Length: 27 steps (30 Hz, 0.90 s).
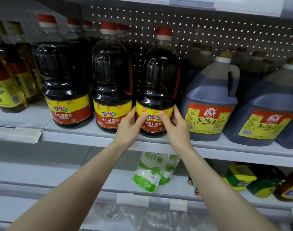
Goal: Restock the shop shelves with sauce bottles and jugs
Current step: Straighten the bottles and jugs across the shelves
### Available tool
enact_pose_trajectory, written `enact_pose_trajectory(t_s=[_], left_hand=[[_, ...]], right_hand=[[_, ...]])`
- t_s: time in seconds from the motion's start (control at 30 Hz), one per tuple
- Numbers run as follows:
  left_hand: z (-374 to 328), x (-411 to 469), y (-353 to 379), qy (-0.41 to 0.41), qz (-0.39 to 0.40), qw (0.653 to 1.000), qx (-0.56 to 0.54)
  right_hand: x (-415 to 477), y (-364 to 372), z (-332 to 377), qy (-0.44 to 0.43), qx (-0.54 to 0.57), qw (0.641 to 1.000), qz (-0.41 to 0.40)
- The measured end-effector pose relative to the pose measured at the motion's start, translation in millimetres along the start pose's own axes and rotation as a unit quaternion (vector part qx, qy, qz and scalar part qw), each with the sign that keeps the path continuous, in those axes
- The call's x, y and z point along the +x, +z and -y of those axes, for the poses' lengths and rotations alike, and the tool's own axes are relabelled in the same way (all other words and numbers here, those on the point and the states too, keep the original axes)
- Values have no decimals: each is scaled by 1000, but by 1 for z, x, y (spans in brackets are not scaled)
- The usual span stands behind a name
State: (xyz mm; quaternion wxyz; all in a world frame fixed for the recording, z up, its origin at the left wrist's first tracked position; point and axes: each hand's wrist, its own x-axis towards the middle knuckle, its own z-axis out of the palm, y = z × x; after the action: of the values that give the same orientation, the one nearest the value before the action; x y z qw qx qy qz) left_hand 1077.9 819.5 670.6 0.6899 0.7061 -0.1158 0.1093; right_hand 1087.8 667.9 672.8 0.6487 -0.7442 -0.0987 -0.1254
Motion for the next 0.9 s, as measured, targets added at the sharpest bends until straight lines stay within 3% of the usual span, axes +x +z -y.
enact_pose_trajectory(t_s=[0.67,0.9], left_hand=[[-5,0,-3,-19,12,999,29],[-10,-5,-2,-49,-24,996,65]], right_hand=[[-3,2,1,12,-25,1000,-7],[-22,-6,21,29,4,1000,3]])
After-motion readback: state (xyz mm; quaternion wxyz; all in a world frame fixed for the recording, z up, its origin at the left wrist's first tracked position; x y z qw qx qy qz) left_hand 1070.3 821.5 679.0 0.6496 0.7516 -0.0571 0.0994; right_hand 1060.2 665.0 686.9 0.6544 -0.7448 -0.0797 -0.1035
